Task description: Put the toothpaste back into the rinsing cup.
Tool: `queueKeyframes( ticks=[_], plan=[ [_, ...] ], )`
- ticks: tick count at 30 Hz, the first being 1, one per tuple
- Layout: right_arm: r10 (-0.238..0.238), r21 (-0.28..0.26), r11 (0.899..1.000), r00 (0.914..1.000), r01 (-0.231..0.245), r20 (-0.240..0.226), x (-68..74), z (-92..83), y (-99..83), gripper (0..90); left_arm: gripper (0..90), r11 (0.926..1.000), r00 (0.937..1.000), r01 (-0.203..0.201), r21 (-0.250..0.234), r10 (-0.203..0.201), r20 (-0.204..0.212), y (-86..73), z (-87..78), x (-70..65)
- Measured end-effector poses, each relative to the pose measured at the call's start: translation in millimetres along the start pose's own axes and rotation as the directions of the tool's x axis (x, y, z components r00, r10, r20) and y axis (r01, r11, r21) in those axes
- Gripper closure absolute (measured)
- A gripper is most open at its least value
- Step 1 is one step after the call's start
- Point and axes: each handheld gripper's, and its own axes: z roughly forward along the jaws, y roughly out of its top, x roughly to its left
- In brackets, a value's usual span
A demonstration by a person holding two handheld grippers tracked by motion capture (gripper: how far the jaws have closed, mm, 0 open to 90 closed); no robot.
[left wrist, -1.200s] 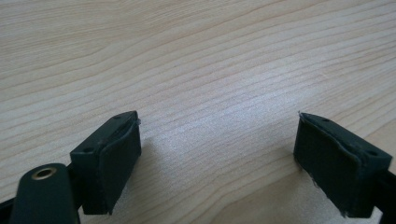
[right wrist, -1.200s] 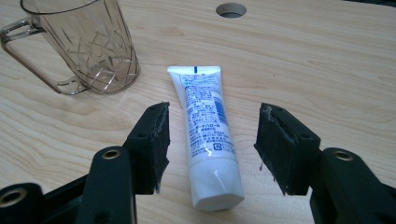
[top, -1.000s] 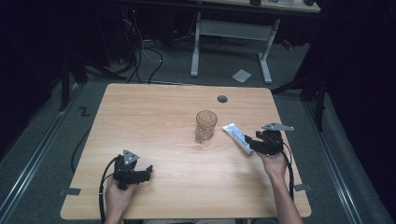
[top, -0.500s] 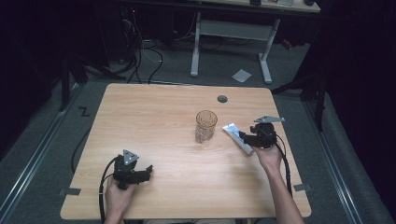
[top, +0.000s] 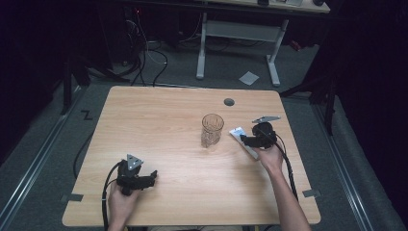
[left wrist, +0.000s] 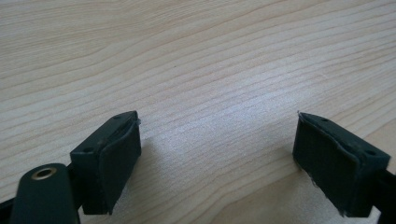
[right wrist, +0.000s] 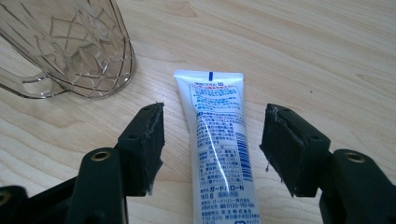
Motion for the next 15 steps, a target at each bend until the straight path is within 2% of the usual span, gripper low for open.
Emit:
queueKeyframes(
  ticks=[6,13,15],
  plan=[
    [-0.024,0.055,0.998,0.9995,0.023,0.019,4.0,12.0,4.8,38.4,15.5,1.0,1.0,0.0,0.0,0.0,0.0,0.0,0.0,0.0],
    [-0.031,0.094,0.995,0.9993,0.029,0.022,7.4,24.4,11.4,37.0,15.5,1.0,1.0,0.0,0.0,0.0,0.0,-0.1,-0.1,0.0],
    [-0.049,0.093,0.995,0.9982,0.046,0.033,9.4,27.3,12.8,37.5,15.5,1.0,1.0,0.0,0.0,0.0,0.0,-0.1,-0.1,0.0]
  ],
)
